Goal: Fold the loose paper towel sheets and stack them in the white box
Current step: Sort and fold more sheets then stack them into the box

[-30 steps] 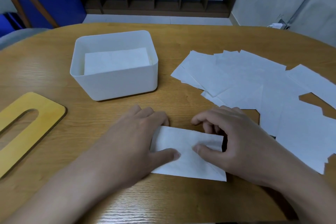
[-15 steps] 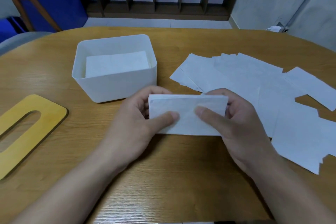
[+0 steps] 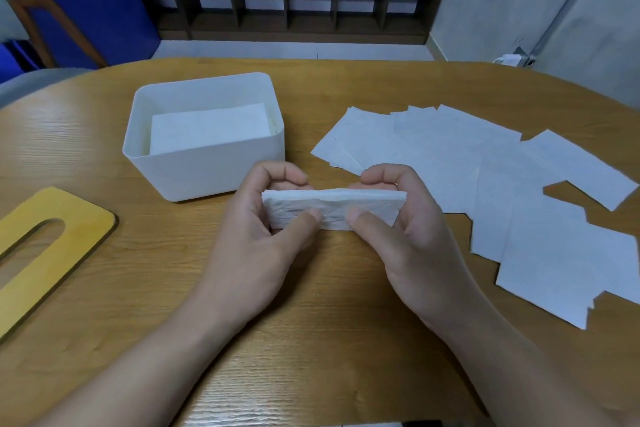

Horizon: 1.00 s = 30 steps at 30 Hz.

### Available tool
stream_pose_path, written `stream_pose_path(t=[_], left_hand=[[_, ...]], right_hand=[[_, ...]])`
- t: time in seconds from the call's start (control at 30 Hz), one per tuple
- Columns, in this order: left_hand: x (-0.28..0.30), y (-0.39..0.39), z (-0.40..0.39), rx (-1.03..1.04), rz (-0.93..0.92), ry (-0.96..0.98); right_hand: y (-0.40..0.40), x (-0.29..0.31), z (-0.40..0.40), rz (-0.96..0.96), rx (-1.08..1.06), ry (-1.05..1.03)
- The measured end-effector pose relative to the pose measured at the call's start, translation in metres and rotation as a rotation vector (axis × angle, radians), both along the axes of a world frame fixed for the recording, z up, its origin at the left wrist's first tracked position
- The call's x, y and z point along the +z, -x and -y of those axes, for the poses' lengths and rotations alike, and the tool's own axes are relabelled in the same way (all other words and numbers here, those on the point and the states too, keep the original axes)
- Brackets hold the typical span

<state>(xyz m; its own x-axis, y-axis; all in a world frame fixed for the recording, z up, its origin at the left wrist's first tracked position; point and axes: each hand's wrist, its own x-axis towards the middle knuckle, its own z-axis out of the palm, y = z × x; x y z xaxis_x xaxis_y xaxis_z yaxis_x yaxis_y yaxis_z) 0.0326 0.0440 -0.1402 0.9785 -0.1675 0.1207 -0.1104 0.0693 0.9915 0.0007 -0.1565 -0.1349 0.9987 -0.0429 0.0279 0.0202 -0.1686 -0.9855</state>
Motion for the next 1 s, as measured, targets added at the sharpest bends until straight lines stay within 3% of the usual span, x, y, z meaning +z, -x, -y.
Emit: stream_pose_path(t=[1.0], left_hand=[[0.0001, 0.0035, -0.0021, -0.016, 0.028, -0.026]], right_hand=[[-0.0002, 0.0024, 0.0009, -0.023, 0.057, -0.028]])
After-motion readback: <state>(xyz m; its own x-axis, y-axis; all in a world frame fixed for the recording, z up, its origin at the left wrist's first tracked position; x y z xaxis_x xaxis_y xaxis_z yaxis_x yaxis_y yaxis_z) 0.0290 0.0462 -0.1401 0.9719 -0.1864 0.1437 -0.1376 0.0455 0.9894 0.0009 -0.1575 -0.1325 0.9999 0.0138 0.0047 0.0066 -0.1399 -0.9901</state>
